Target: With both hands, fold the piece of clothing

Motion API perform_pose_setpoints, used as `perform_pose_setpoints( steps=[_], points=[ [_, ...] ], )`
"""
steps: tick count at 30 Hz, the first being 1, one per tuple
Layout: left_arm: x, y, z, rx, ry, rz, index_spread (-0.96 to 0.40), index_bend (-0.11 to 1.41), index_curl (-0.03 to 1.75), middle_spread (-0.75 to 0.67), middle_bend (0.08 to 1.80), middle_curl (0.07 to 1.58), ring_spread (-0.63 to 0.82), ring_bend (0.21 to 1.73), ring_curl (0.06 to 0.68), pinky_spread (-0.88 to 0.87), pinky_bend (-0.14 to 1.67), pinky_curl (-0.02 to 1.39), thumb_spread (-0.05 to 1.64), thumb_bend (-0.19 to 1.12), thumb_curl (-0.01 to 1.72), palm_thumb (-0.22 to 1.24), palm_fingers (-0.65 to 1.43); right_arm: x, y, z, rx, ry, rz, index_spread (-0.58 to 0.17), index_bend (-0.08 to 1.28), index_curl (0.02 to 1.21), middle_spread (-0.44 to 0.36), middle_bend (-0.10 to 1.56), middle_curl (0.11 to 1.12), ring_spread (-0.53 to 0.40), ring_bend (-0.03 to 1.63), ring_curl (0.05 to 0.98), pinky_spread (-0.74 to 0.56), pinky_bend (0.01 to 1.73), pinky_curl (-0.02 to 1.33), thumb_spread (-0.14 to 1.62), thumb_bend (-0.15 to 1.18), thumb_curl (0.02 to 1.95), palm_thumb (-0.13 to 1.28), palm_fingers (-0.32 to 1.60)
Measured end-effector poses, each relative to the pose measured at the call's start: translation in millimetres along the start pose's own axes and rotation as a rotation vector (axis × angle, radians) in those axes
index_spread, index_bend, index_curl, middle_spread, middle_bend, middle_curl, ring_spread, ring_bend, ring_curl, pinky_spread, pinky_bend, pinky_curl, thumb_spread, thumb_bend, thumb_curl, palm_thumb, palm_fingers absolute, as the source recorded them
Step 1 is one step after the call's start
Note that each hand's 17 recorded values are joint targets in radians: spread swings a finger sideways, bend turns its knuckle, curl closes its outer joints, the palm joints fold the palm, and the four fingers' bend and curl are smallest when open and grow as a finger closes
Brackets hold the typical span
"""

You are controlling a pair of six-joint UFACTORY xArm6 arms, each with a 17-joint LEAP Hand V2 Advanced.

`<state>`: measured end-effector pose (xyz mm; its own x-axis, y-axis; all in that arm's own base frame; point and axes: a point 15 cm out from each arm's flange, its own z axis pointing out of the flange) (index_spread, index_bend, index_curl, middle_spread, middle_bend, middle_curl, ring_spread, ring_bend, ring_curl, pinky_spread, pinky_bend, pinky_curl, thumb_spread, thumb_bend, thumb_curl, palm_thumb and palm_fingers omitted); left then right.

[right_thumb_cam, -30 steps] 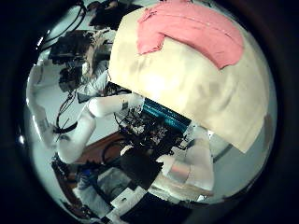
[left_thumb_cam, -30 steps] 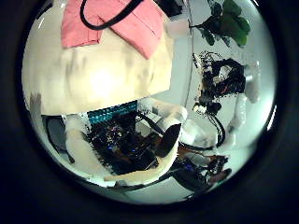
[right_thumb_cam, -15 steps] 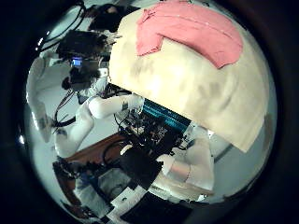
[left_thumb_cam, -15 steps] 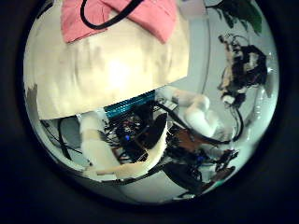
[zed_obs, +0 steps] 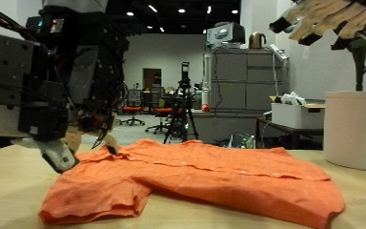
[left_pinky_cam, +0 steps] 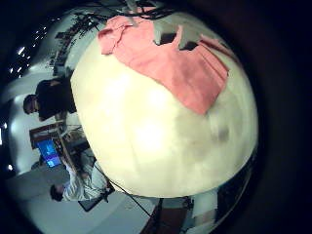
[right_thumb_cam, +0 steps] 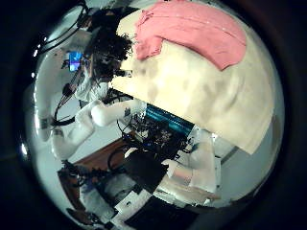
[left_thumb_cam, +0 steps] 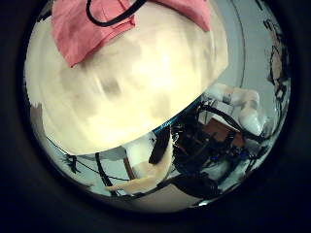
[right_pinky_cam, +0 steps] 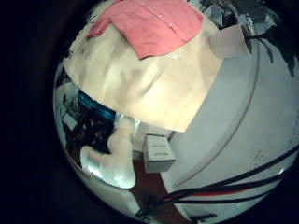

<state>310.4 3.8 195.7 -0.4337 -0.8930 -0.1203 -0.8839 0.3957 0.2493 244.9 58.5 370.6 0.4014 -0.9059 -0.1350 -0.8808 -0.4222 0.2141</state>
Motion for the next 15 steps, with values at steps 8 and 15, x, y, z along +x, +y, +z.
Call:
perform_pose_setpoints(
  steps=[8,15],
  points=[
    [-22.3,-16.5,11.3,-0.016,-0.035,0.022,0.04,0.14,0.26,0.24,0.19,0.32,0.50,0.53,0.227,0.46,0.39,0.34,0.96,-0.03,0.30,0.18,0.01,6.0,-22.2,-10.5,-0.011,0.023,-0.012,-0.344,0.17,0.31,0.001,0.19,0.34,0.197,0.33,0.234,0.40,0.21,0.29,1.08,-0.02,0.24,0.23,0.32],
    [-26.1,-29.4,25.7,-0.014,-0.039,0.032,0.04,0.14,0.25,0.22,0.22,0.33,0.48,0.55,0.230,0.45,0.39,0.33,0.95,-0.03,0.30,0.19,0.02,14.2,-34.7,-9.5,-0.035,0.042,-0.008,-0.336,0.17,0.30,0.030,0.19,0.33,0.204,0.33,0.236,0.41,0.22,0.30,1.08,-0.02,0.24,0.23,0.31]
  ],
)
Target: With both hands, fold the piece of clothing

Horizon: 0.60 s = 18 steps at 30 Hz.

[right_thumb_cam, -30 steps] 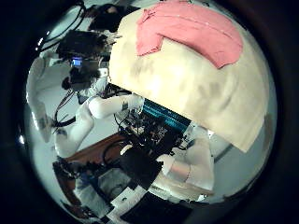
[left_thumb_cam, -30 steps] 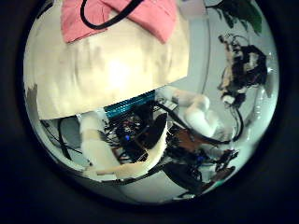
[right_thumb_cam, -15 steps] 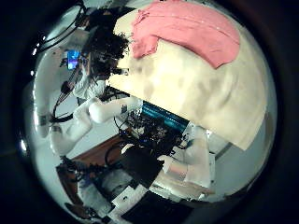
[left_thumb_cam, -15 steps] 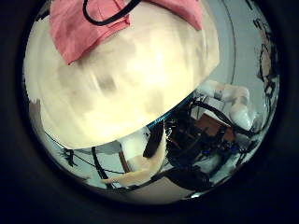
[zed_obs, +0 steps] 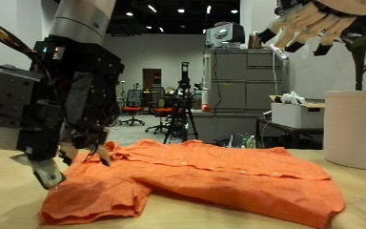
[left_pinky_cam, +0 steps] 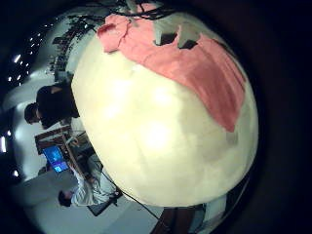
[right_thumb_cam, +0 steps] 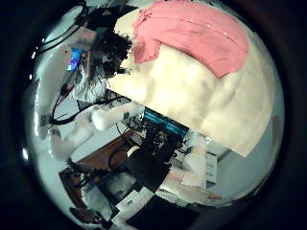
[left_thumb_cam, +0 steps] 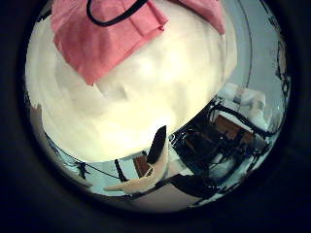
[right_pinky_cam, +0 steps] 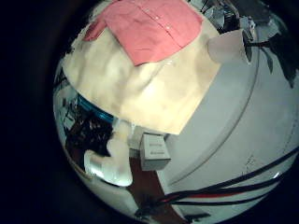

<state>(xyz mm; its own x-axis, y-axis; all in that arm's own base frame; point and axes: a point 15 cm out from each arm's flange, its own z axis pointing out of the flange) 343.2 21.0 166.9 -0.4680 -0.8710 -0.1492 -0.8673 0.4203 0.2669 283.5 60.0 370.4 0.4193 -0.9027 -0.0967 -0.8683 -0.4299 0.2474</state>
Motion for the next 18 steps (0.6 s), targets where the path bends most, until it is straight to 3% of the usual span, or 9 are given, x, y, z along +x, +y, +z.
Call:
perform_pose_setpoints(
  steps=[11,15,18],
  points=[
    [5.7,-4.6,29.0,-0.052,0.010,0.015,0.05,0.15,0.26,0.21,0.23,0.34,0.47,0.51,0.217,0.45,0.41,0.33,0.95,-0.02,0.31,0.22,0.01,0.8,0.5,5.5,-0.023,-0.001,0.000,-0.333,0.17,0.31,0.050,0.19,0.33,0.215,0.31,0.233,0.41,0.22,0.30,1.08,-0.02,0.24,0.23,0.30],
    [2.9,-2.0,35.2,-0.066,-0.011,0.000,0.07,0.18,0.28,0.14,0.28,0.35,0.43,0.49,0.207,0.41,0.35,0.31,0.94,-0.02,0.31,0.25,0.10,0.7,2.3,6.1,-0.026,0.000,0.001,-0.331,0.17,0.31,0.061,0.19,0.33,0.214,0.31,0.234,0.41,0.22,0.30,1.08,-0.02,0.24,0.23,0.29],
    [-0.8,-0.6,37.4,-0.072,-0.035,-0.010,0.05,0.19,0.30,0.02,0.39,0.38,0.31,0.47,0.197,0.32,0.28,0.29,0.93,-0.02,0.32,0.27,0.27,0.5,3.0,6.1,-0.027,0.002,-0.001,-0.331,0.17,0.31,0.064,0.19,0.33,0.215,0.30,0.233,0.41,0.22,0.30,1.08,-0.02,0.24,0.23,0.29]
  ],
)
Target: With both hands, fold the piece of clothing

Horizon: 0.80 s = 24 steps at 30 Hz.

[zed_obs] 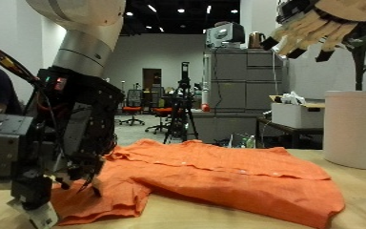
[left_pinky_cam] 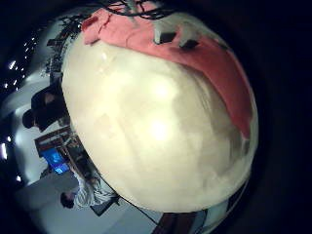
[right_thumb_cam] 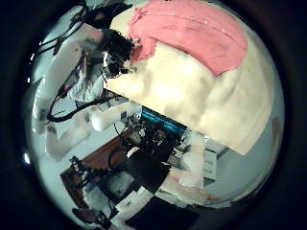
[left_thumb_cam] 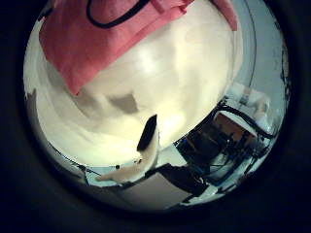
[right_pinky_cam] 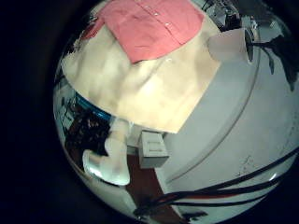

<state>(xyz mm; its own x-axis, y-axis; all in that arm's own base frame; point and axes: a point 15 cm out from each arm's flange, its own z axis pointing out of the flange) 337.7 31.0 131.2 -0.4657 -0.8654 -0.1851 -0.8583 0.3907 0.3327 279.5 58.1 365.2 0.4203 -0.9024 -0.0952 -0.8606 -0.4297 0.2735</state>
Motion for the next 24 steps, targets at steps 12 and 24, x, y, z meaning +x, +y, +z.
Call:
perform_pose_setpoints(
  steps=[12,24],
  points=[
    [-15.0,7.1,3.6,-0.052,-0.066,-0.023,-0.24,0.19,0.36,-0.40,0.75,0.59,-0.43,0.87,0.338,-0.49,0.64,0.38,0.95,0.05,0.38,0.66,1.09,5.8,2.7,0.0,-0.005,0.023,0.005,-0.327,0.17,0.31,0.067,0.19,0.33,0.216,0.31,0.236,0.40,0.21,0.30,1.08,-0.02,0.24,0.23,0.29],
    [-15.2,18.9,-22.3,-0.066,-0.039,-0.009,-0.54,0.44,0.60,-0.54,0.86,0.81,-0.47,1.25,0.534,-0.65,1.13,0.60,0.95,0.03,0.55,0.86,1.17,10.2,9.7,14.4,-0.045,0.034,0.002,-0.322,0.18,0.32,0.068,0.19,0.34,0.206,0.29,0.233,0.41,0.20,0.30,1.08,-0.02,0.24,0.23,0.31]
  ],
)
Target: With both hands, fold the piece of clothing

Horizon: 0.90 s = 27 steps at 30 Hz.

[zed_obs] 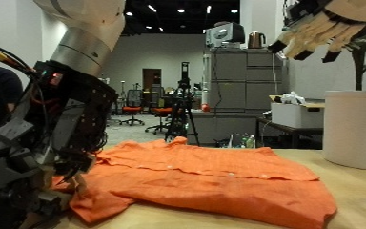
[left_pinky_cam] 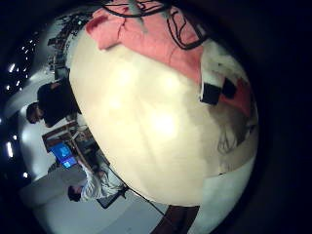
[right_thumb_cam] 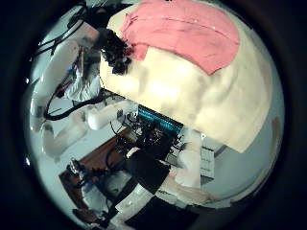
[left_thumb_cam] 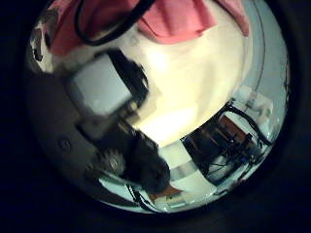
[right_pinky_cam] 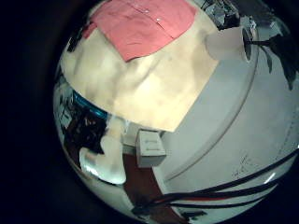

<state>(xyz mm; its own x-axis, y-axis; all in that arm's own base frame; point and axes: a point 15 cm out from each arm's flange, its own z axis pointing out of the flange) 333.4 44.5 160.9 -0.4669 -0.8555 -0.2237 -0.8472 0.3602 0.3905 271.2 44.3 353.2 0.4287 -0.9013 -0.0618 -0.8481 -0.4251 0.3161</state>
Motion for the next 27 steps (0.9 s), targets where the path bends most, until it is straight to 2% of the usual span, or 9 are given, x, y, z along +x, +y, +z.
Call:
perform_pose_setpoints(
  steps=[5,7,8,9,12,17,23,27],
  points=[
    [3.0,24.4,-17.0,-0.064,0.020,0.020,-0.63,0.54,0.74,-0.56,0.93,0.88,-0.46,1.30,0.558,-0.63,1.20,0.62,0.96,0.01,0.60,0.86,1.13,0.9,4.8,25.7,-0.059,-0.005,0.002,-0.311,0.16,0.31,0.056,0.20,0.34,0.163,0.35,0.246,0.37,0.20,0.30,1.08,-0.02,0.24,0.23,0.37],
    [4.2,32.2,-25.2,-0.085,0.022,0.030,-0.65,0.55,0.79,-0.56,0.95,0.90,-0.45,1.32,0.565,-0.63,1.22,0.63,0.97,0.00,0.62,0.87,1.12,0.0,7.1,37.5,-0.086,-0.012,0.003,-0.303,0.16,0.31,0.044,0.20,0.34,0.130,0.39,0.257,0.31,0.21,0.30,1.09,-0.02,0.24,0.24,0.41],
    [4.5,36.4,-29.3,-0.096,0.024,0.034,-0.67,0.55,0.81,-0.56,0.95,0.91,-0.45,1.33,0.567,-0.62,1.23,0.63,0.97,0.00,0.63,0.87,1.11,-0.3,6.5,46.7,-0.098,-0.015,0.003,-0.287,0.15,0.30,0.025,0.22,0.34,0.077,0.44,0.268,0.22,0.22,0.30,1.09,-0.02,0.24,0.25,0.47],
    [4.1,39.6,-33.5,-0.101,0.025,0.035,-0.68,0.55,0.84,-0.56,0.96,0.92,-0.45,1.34,0.569,-0.62,1.24,0.63,0.97,-0.01,0.64,0.87,1.10,0.3,3.4,54.6,-0.097,-0.015,0.004,-0.284,0.15,0.30,0.023,0.22,0.35,0.062,0.46,0.273,0.20,0.22,0.30,1.09,-0.02,0.24,0.25,0.48],
    [4.6,44.9,-41.7,-0.094,0.025,0.039,-0.71,0.54,0.91,-0.56,0.97,0.94,-0.44,1.35,0.572,-0.61,1.26,0.63,0.98,-0.01,0.67,0.86,1.09,3.7,-12.2,78.5,-0.068,-0.007,0.006,-0.264,0.15,0.29,0.010,0.28,0.37,-0.028,0.54,0.300,0.07,0.25,0.30,1.10,0.00,0.26,0.33,0.56],
    [6.9,53.2,-49.0,-0.100,0.036,0.048,-0.75,0.49,1.01,-0.56,0.99,0.96,-0.44,1.37,0.572,-0.60,1.28,0.62,0.98,-0.01,0.70,0.85,1.07,2.0,-26.0,125.0,-0.060,-0.007,0.001,-0.253,0.16,0.28,-0.022,0.32,0.40,-0.104,0.62,0.328,-0.07,0.32,0.31,1.10,-0.01,0.27,0.40,0.60],
    [9.8,56.7,-54.6,-0.100,0.046,0.057,-0.78,0.44,1.13,-0.56,0.98,0.98,-0.43,1.38,0.568,-0.60,1.30,0.62,0.99,-0.01,0.74,0.84,1.07,-2.0,-52.3,156.9,-0.018,0.015,0.009,-0.257,0.18,0.30,-0.050,0.36,0.42,-0.158,0.67,0.348,-0.14,0.35,0.30,1.08,-0.01,0.28,0.48,0.61],
    [11.6,57.9,-59.8,-0.099,0.051,0.064,-0.80,0.40,1.20,-0.56,0.97,0.99,-0.43,1.38,0.565,-0.59,1.30,0.61,0.99,-0.01,0.76,0.83,1.07,-8.5,-62.4,177.4,-0.055,0.025,0.006,-0.261,0.19,0.32,-0.061,0.37,0.44,-0.183,0.69,0.359,-0.16,0.35,0.29,1.06,-0.02,0.29,0.51,0.59]
  ],
)
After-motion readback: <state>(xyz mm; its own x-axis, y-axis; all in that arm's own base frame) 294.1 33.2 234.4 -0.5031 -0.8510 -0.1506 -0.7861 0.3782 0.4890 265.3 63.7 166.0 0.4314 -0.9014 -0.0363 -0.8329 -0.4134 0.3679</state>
